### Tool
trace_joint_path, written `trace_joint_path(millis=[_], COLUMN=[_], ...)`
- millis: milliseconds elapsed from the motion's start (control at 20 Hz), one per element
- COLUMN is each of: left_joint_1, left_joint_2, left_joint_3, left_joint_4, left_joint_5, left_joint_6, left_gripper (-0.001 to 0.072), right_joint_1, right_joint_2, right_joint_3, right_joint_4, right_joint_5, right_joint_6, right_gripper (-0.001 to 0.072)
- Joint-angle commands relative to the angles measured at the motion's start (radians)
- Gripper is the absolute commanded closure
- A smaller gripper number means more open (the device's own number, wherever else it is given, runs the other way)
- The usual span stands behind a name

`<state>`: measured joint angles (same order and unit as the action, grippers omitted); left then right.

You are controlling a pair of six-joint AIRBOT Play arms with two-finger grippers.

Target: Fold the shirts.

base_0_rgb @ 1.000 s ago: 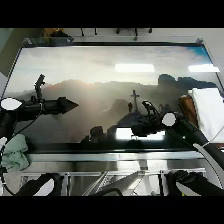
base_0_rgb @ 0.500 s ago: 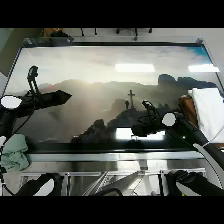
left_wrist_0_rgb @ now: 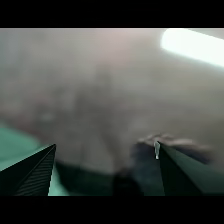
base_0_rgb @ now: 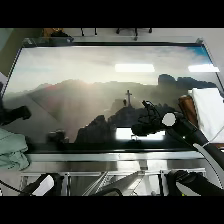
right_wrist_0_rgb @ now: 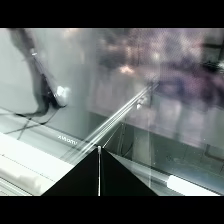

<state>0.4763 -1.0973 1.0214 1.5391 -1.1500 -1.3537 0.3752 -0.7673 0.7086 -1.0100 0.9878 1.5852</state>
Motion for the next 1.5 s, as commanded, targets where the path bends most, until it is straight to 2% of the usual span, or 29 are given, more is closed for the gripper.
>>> trace_joint_path(millis=[0, 100, 300, 700, 950, 1000, 1100, 1300, 1450], left_joint_1=[0.140, 0.171, 0.179, 0.179, 0.179, 0.179, 0.179, 0.167, 0.072], left_joint_2=[0.000, 0.000, 0.000, 0.000, 0.000, 0.000, 0.000, 0.000, 0.019], left_joint_3=[0.005, -0.002, -0.096, -0.317, -0.361, -0.351, -0.319, -0.226, -0.068], left_joint_4=[0.197, 0.201, 0.301, 0.303, 0.329, 0.328, 0.327, 0.289, 0.121], left_joint_5=[-0.064, -0.024, 0.019, 0.161, 0.237, 0.247, 0.251, 0.217, 0.134], left_joint_6=[-0.073, -0.077, -0.109, -0.131, -0.149, -0.153, -0.153, -0.151, -0.111], left_gripper=[-0.0003, -0.0003, -0.0004, -0.0004, -0.0003, 0.0063, 0.0694, 0.0696, 0.0698], right_joint_1=[0.000, 0.000, 0.000, 0.000, 0.000, 0.000, 0.000, 0.000, 0.000], right_joint_2=[-0.001, -0.001, -0.001, -0.001, -0.001, -0.001, 0.000, 0.000, 0.002], right_joint_3=[0.000, 0.000, 0.000, 0.000, 0.000, 0.000, 0.000, 0.000, 0.000], right_joint_4=[0.000, 0.000, 0.000, 0.000, 0.000, 0.000, 0.000, 0.000, 0.001], right_joint_5=[-0.001, -0.001, -0.001, -0.004, -0.004, -0.004, -0.003, -0.003, -0.003], right_joint_6=[0.000, 0.000, 0.000, 0.000, 0.000, 0.000, 0.000, 0.000, 0.000], right_gripper=[0.0688, 0.0688, 0.0688, 0.0688, 0.0688, 0.0688, 0.0688, 0.0689, 0.0689])
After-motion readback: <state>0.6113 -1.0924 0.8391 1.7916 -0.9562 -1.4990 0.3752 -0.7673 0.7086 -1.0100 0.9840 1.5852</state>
